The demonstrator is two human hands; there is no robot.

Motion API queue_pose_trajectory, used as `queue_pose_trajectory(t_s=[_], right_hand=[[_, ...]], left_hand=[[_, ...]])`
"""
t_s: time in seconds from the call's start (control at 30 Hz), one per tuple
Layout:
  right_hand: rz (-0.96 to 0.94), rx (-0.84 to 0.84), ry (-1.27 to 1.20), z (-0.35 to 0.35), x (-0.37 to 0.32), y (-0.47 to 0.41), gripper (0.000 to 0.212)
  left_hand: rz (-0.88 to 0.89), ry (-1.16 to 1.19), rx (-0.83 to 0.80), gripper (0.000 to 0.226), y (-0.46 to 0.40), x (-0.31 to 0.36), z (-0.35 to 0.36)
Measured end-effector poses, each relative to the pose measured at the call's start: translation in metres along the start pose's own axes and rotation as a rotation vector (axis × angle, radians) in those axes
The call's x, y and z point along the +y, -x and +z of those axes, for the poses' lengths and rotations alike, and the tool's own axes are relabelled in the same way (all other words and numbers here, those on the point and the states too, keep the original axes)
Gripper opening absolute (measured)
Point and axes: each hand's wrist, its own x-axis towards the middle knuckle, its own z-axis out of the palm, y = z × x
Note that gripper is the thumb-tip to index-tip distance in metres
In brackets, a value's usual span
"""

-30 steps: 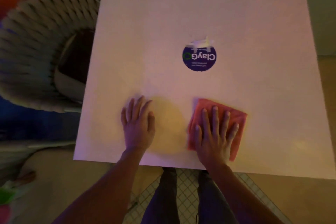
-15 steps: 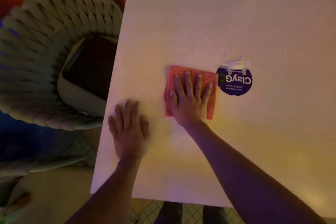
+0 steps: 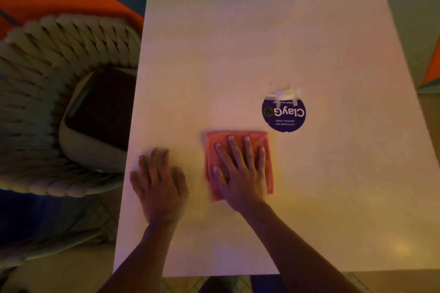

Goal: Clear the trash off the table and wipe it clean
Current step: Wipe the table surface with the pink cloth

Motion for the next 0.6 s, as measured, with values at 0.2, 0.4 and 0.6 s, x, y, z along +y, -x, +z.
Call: queue_pose_trajectory(t_s=[0.2,0.4,0.6], right_hand=[[-0.033,-0.007,0.020,0.001,0.018,-0.059,0.056],[-0.048,0.020,0.026,0.002,0.038,-0.141,0.056],[-0.017,0.052,0.019,0.001,0.058,-0.216,0.055]], left_hand=[[0.075,0.050,0.003,0.057,-0.063,0.032,-0.002],[0.046,0.059,0.034,0.056,-0.137,0.078,0.003],[0.022,0.099,0.054,0.055,-0.202,0.127,0.020]])
